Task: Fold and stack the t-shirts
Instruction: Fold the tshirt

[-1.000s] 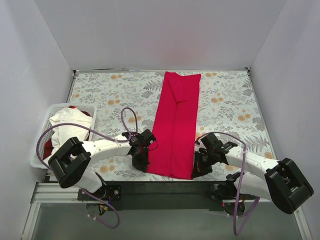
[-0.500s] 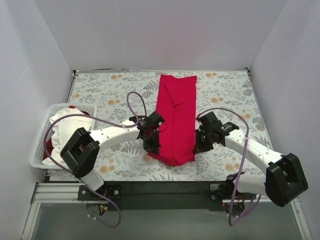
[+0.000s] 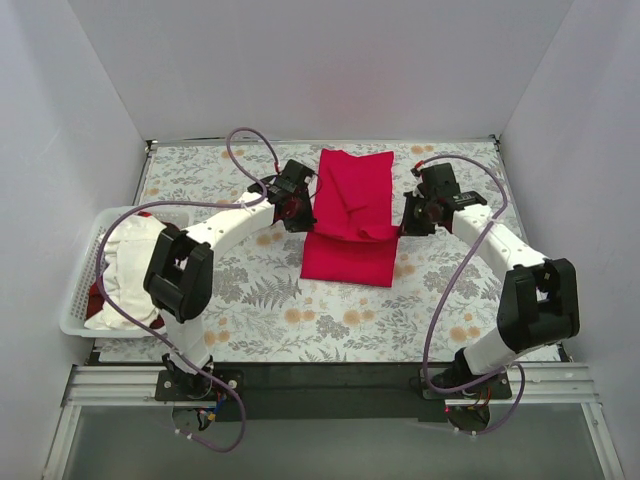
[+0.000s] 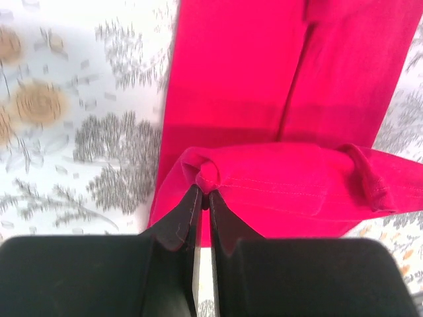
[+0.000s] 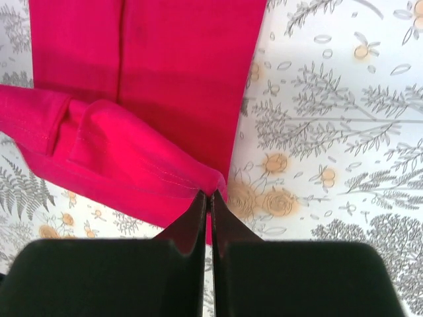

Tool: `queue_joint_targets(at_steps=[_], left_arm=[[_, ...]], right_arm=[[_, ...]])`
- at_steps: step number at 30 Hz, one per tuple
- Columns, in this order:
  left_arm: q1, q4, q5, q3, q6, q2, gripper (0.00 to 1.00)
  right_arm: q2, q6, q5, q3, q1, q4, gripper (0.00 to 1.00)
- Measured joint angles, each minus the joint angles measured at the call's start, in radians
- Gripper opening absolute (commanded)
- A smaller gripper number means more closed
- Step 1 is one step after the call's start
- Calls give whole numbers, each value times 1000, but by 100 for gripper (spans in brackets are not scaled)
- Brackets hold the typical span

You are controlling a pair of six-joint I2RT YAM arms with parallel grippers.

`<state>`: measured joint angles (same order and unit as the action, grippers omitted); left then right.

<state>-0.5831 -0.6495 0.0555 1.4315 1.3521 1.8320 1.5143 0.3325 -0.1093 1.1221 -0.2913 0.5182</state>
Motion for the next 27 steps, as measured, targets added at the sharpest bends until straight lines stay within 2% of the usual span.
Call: queue_joint_targets(at_steps=[5, 27], left_arm=[[28, 47, 14, 66, -36, 63, 0], [86, 151, 11, 164, -117, 254, 0]], right_arm=[[54, -19, -12, 31, 27, -40, 1], [274, -48, -53, 142, 60, -129, 1]])
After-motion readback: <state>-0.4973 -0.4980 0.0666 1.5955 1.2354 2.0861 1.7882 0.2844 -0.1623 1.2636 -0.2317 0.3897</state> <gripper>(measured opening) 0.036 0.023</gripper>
